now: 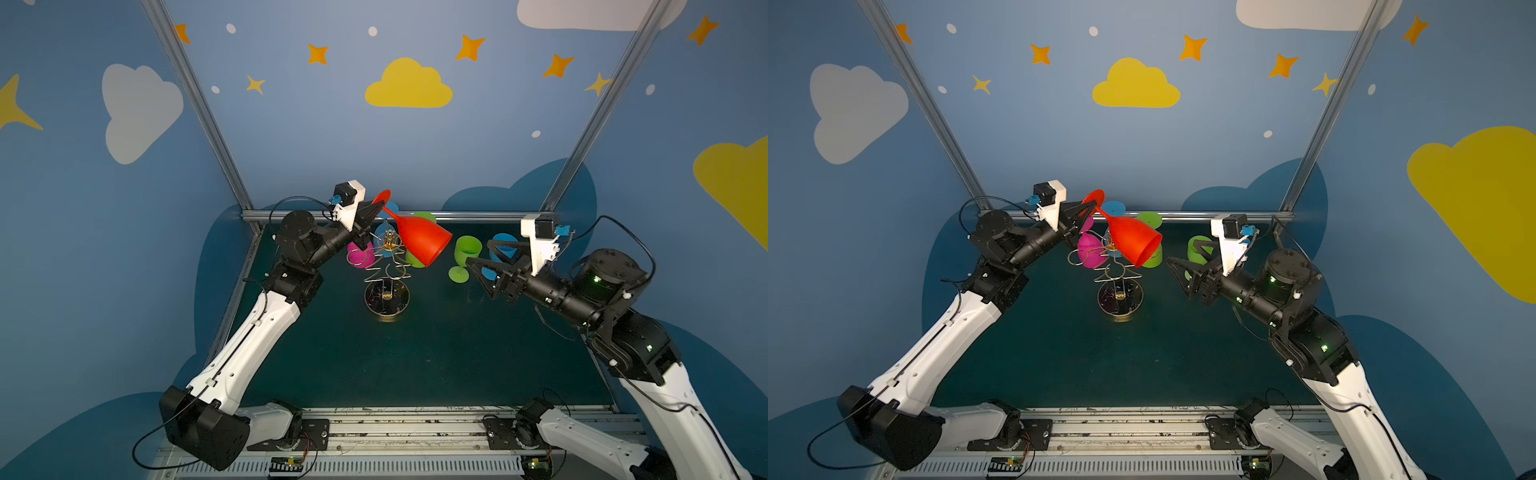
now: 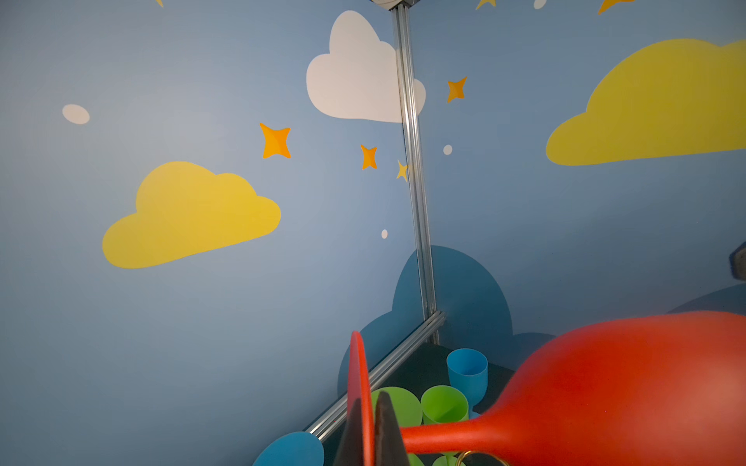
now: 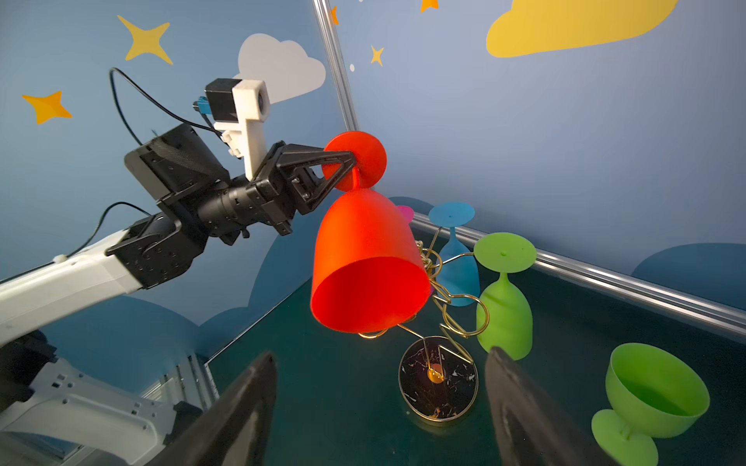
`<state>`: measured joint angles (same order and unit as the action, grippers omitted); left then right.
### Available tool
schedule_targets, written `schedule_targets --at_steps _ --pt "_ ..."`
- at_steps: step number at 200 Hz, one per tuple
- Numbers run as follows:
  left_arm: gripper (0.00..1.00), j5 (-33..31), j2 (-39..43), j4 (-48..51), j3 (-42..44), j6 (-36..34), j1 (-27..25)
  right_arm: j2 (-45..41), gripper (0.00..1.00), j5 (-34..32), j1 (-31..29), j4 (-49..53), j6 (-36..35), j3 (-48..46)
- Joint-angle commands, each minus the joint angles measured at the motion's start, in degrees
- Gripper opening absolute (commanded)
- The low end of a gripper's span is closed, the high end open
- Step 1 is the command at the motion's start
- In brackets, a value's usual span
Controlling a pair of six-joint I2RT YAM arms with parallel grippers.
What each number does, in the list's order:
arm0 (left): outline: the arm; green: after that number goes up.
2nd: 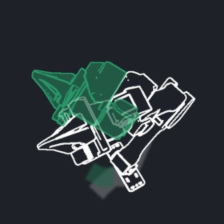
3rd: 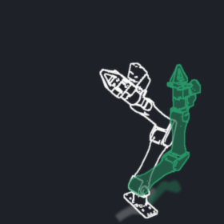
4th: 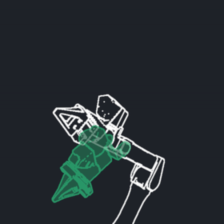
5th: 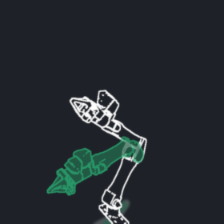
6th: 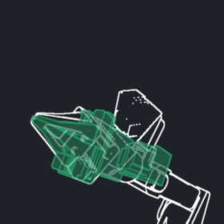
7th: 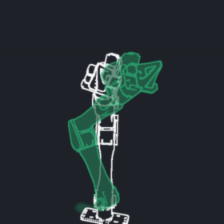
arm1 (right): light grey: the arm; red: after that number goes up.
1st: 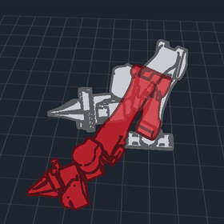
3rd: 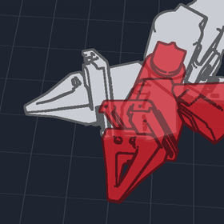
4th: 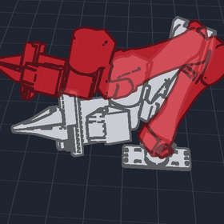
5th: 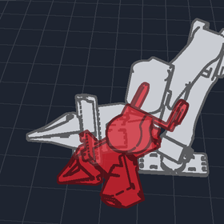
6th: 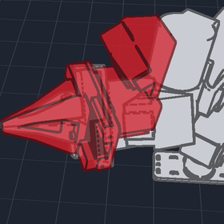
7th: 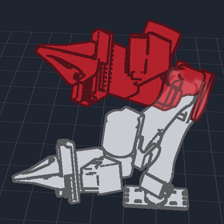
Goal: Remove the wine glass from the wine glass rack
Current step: 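Carry the red glass with the right gripper while the left arm draws back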
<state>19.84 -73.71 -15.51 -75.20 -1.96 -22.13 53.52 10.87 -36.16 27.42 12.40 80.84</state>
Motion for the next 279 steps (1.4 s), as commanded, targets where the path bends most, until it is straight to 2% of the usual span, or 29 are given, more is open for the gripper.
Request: schedule_targets --at_steps 1,41,52,82,110,119,125,129,153,168,191,210,248,279 --pt "0.03 0.62 0.32 -1.15 0.15 3.94 0.16 2.84 0.77 -2.44 0.39 -4.52 2.30 -1.81" --pt "0.03 1.74 0.49 -1.27 0.92 4.94 0.13 9.09 0.69 0.02 0.82 -9.41 3.82 0.19" --pt "0.03 1.71 0.47 -1.43 1.48 5.32 0.16 10.59 0.63 0.66 0.76 -10.49 4.26 0.96" --pt "0.03 1.76 0.68 -3.06 3.62 6.74 0.15 13.37 0.28 2.09 0.92 -12.24 5.30 2.46" --pt "0.04 1.62 0.63 -3.27 4.01 6.55 0.14 13.83 0.00 1.70 1.00 -11.40 5.68 3.47" --pt "0.15 1.16 0.68 -3.42 4.10 6.60 0.16 13.42 0.00 0.45 1.13 -10.85 5.78 3.47" --pt "0.33 0.56 0.68 -3.41 4.10 6.64 0.15 12.93 0.00 -0.52 1.40 -10.36 5.96 3.45" --pt "0.40 0.11 0.68 -3.34 4.10 6.69 0.11 12.59 0.00 -1.16 1.65 -9.93 6.15 3.45" --pt "0.66 -5.23 0.70 -1.84 3.44 7.82 0.59 9.52 0.00 -4.02 4.39 -6.48 6.74 3.29" --pt "0.76 -7.71 0.73 -1.93 3.58 10.13 1.81 6.99 0.00 -5.51 6.25 -3.29 6.30 3.24" --pt "0.78 -10.95 1.23 -0.54 3.63 15.95 5.08 3.64 0.00 -9.25 8.07 6.90 3.16 5.29" --pt "0.79 -11.31 2.16 1.05 4.13 22.62 9.78 1.15 0.00 -13.92 8.54 17.32 -0.18 8.01" --pt "0.78 -8.53 3.53 4.00 5.95 32.72 18.85 0.60 0.00 -20.07 8.72 39.94 -3.04 13.87" --pt "0.75 -2.52 2.26 7.45 5.40 37.97 23.63 1.62 0.00 -20.48 8.73 48.27 -2.08 11.15"
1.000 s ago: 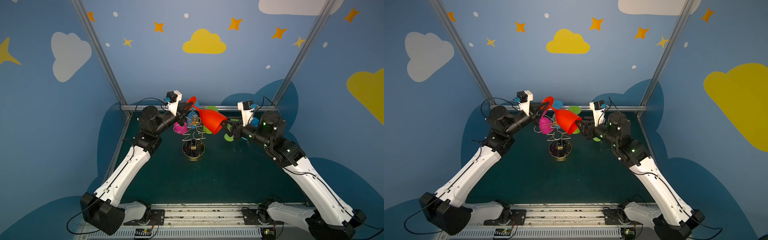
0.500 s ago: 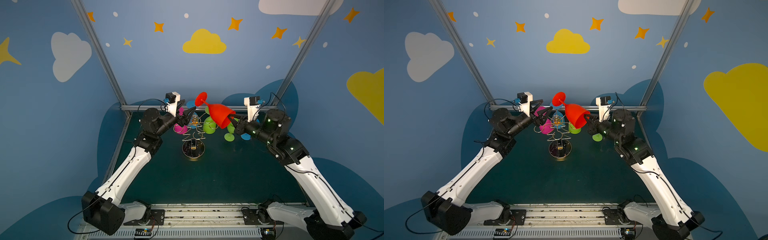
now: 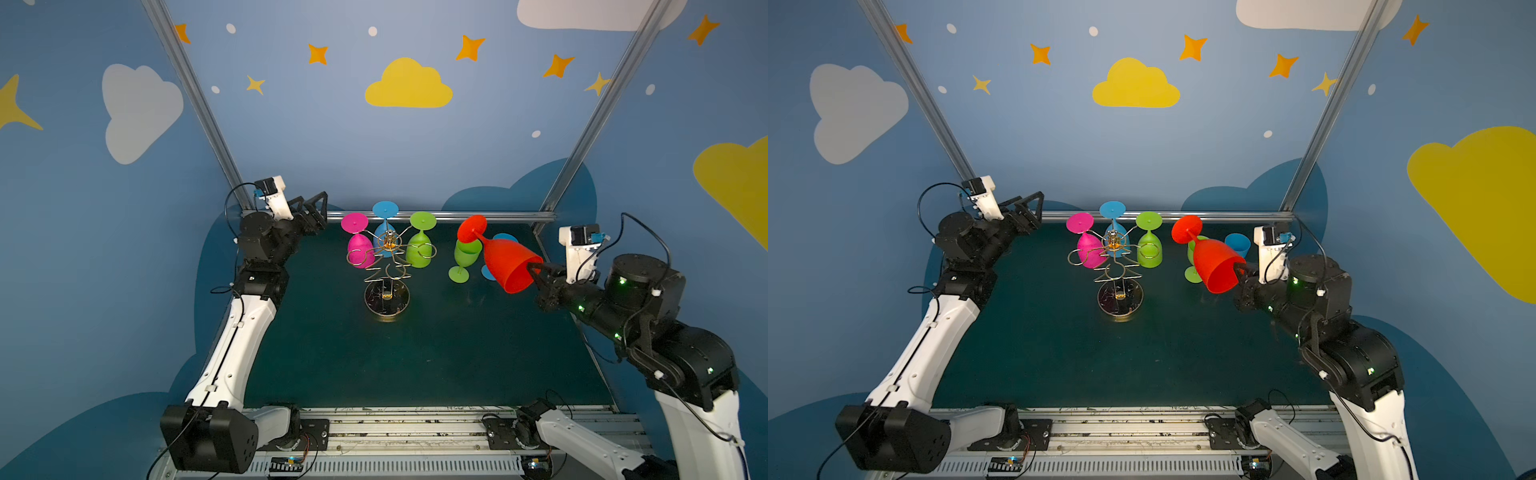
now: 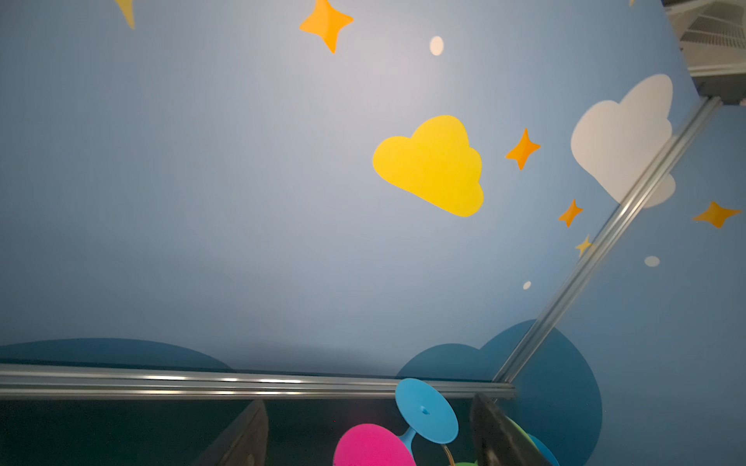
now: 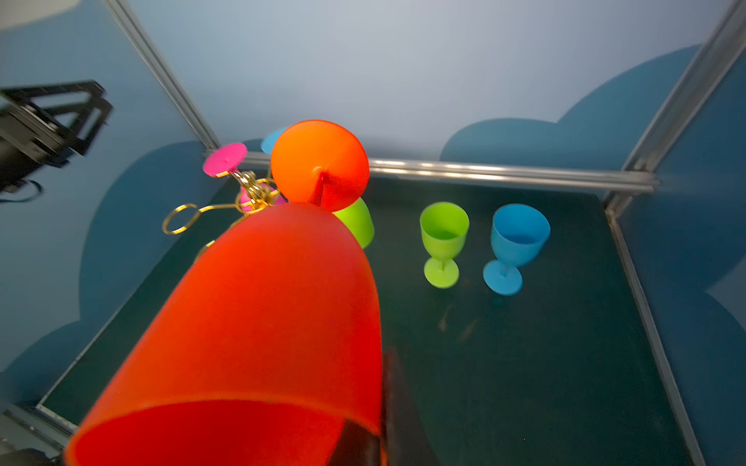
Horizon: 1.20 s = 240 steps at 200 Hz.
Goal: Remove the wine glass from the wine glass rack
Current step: 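Carry the red glass with the right gripper while the left arm draws back, then turn the red glass upright, set it on the table, open the right gripper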
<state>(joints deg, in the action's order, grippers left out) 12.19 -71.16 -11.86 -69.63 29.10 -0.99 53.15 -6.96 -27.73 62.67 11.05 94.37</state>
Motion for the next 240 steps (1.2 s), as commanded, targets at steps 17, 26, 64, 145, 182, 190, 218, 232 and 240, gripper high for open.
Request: schedule_targets --at_steps 17,26,64,145,182,190,218,232,240 --pt "0.73 8.31 -1.80 6.91 -1.63 8.58 4.22 4.21 0.00 -1.79 0.37 14.46 -0.60 -4.66" --pt "0.72 9.83 -2.76 9.03 -2.70 8.98 4.73 5.76 0.00 -1.25 0.39 14.19 -0.83 -5.95" --pt "0.66 16.03 -6.56 13.43 -5.33 9.92 6.17 15.59 0.00 -0.25 1.41 10.56 -3.23 -8.20" --pt "0.60 20.68 -11.12 19.34 -9.57 6.62 6.49 33.66 0.00 0.59 6.20 2.50 -6.38 -5.91" --pt "0.59 22.00 -12.33 18.56 -9.88 6.71 6.53 40.59 0.00 -0.17 7.54 3.48 -6.22 -1.88" --pt "0.59 22.11 -12.49 18.54 -9.98 6.76 6.53 42.28 0.00 -0.16 7.72 4.43 -6.18 -0.51" --pt "0.59 22.61 -12.96 18.26 -10.50 6.63 6.47 49.59 0.00 0.77 8.23 11.75 -4.79 7.45" --pt "0.59 22.75 -13.37 18.90 -11.03 6.19 6.44 53.57 0.00 2.41 8.75 15.72 -2.79 12.00" --pt "0.58 22.67 -13.58 19.43 -11.30 5.93 6.45 55.02 0.00 2.99 8.87 16.60 -2.66 13.46"
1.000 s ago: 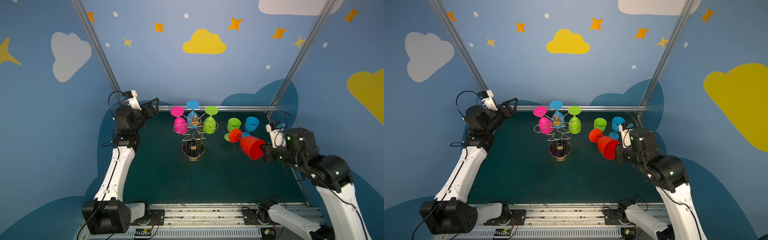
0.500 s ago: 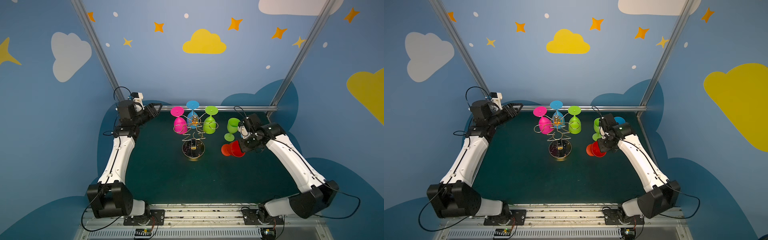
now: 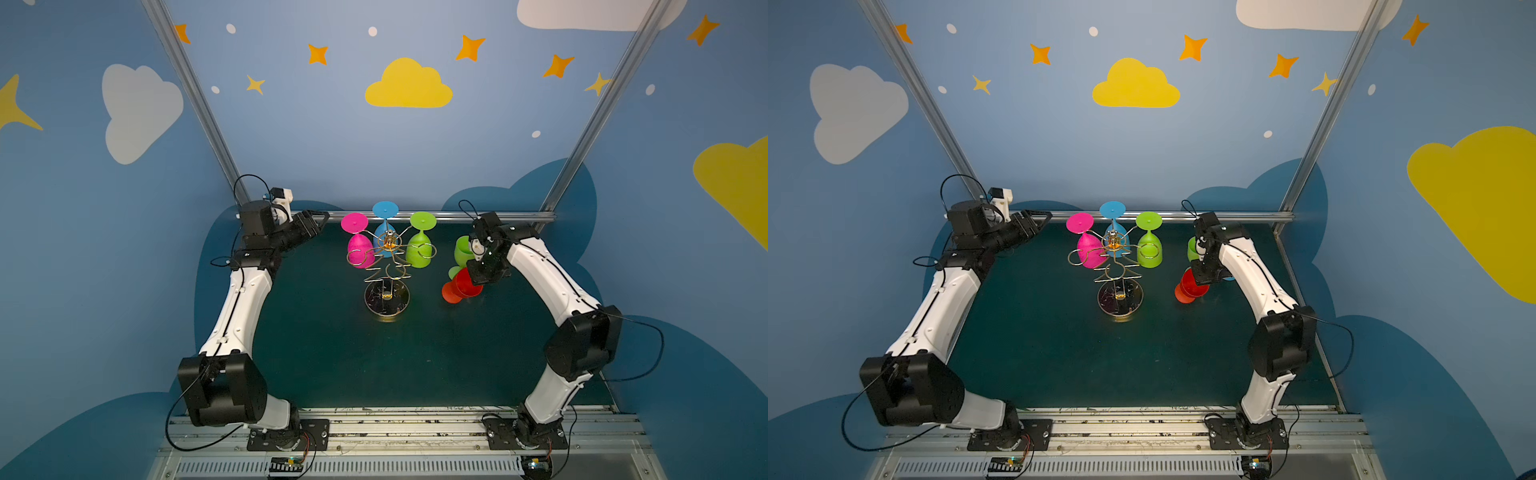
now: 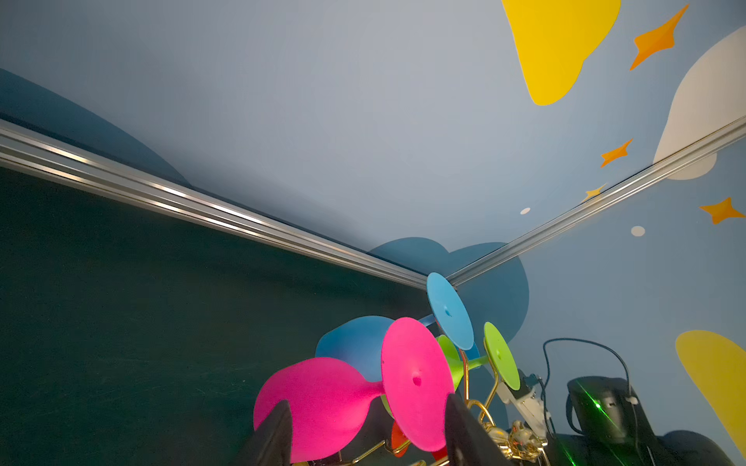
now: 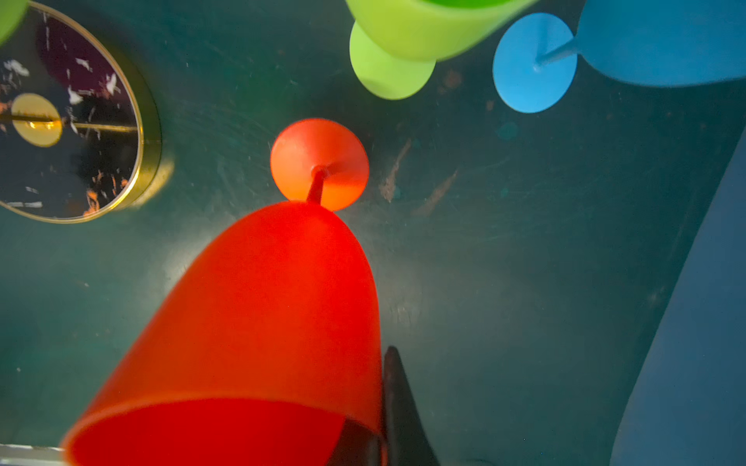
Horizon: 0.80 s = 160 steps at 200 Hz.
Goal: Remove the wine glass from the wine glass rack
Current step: 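Turn the red glass upright, set it on the table, open the right gripper, then raise the open right gripper up away from the red glass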
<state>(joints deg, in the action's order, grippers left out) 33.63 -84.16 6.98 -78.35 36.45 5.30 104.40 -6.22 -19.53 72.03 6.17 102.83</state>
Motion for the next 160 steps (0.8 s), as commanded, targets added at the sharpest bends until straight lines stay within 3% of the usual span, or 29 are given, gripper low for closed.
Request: schedule_targets --at_steps 1,30,86,122,160 --pt "0.58 1.25 -0.61 0.67 -2.54 -1.48 0.15 3.87 0.00 2.30 0.70 7.25 2.19 5.05" --pt "0.57 1.45 -1.02 1.01 -2.77 -1.65 0.06 4.28 0.00 3.81 0.65 5.67 1.88 5.18" --pt "0.58 0.94 -2.13 1.47 -3.65 -2.49 -0.88 3.80 0.31 6.28 0.90 5.49 1.51 8.19" --pt "0.59 -0.17 -3.59 4.22 -5.84 -4.59 -1.89 1.56 0.41 7.54 1.32 5.97 1.51 11.34" --pt "0.59 -1.19 -5.16 7.62 -8.17 -7.48 -3.29 -6.77 0.58 15.95 3.27 0.76 1.99 7.72"
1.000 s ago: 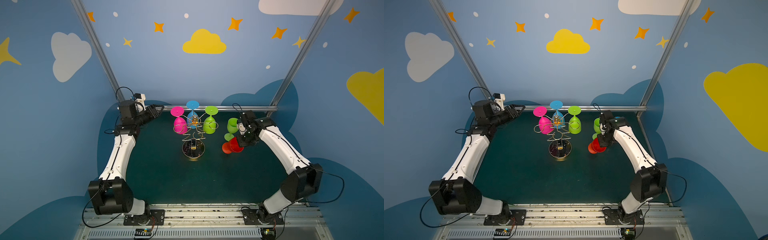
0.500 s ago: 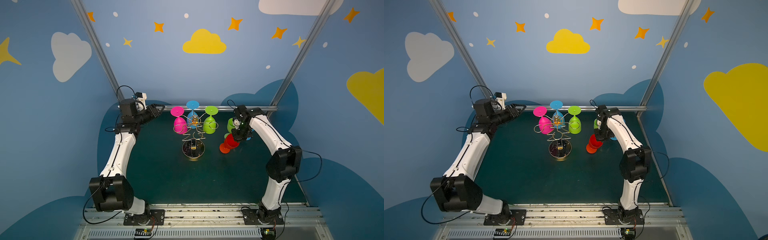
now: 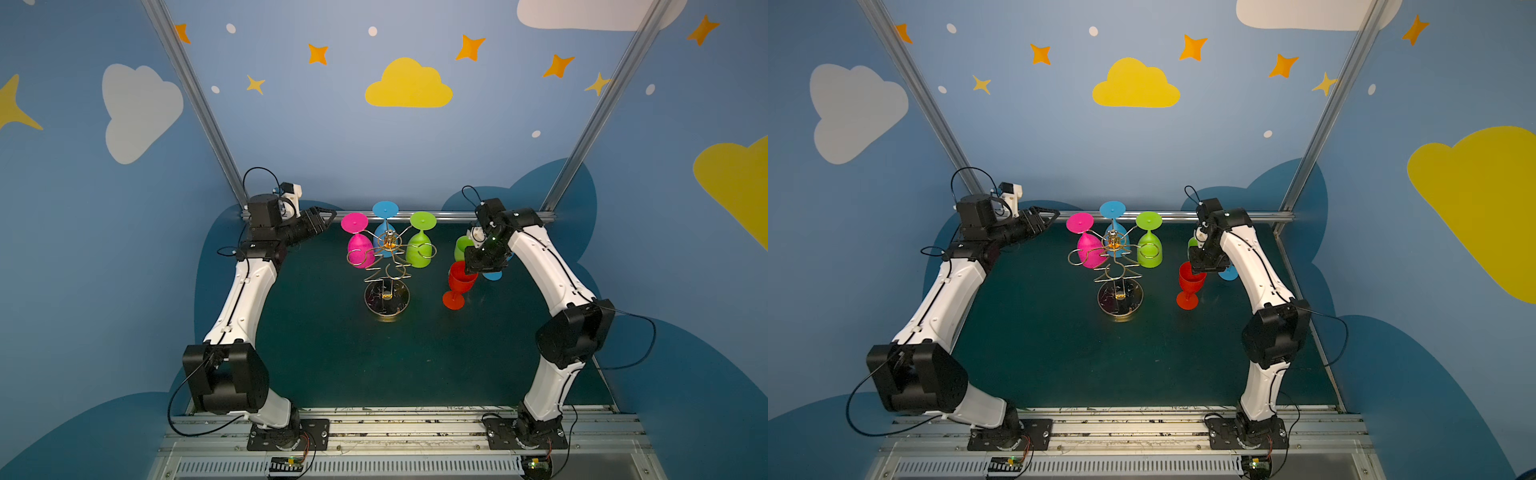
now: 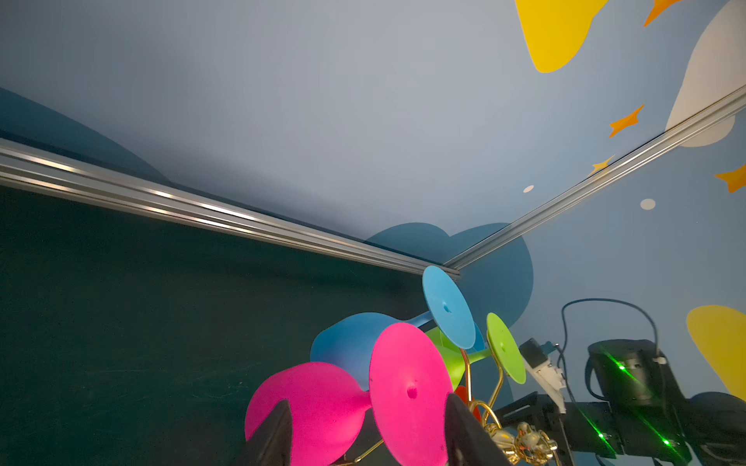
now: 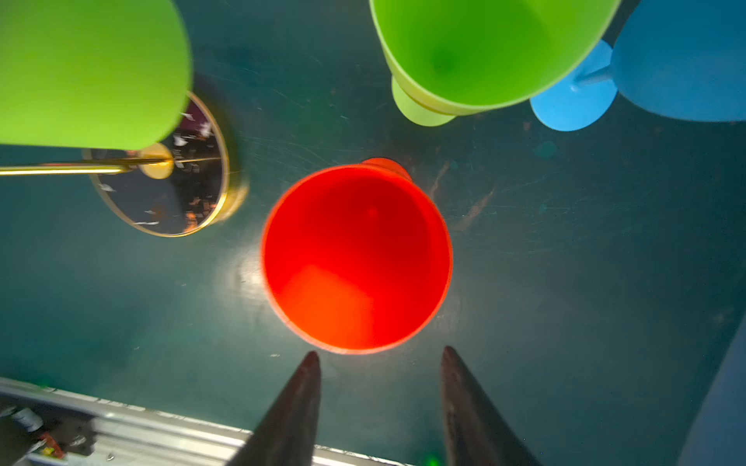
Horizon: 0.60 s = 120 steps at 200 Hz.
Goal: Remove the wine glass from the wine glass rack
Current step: 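Raise the open right gripper up away from the red glass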
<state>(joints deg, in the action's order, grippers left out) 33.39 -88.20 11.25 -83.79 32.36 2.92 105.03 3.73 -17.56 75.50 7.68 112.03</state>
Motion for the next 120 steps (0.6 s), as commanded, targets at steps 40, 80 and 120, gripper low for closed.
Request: schedule_targets --at_steps 40,80,120 --pt "0.57 0.02 -3.43 6.81 -5.31 -5.37 -2.93 -20.30 0.63 6.04 1.83 -13.80 0.72 -12.87" --pt "0.54 -0.25 -4.43 8.16 -6.04 -6.50 -4.64 -34.80 0.69 5.95 3.09 -27.18 3.53 -26.08" --pt "0.45 0.14 -5.92 8.58 -7.08 -6.44 -5.09 -37.33 0.69 7.26 3.17 -24.98 3.90 -24.45"
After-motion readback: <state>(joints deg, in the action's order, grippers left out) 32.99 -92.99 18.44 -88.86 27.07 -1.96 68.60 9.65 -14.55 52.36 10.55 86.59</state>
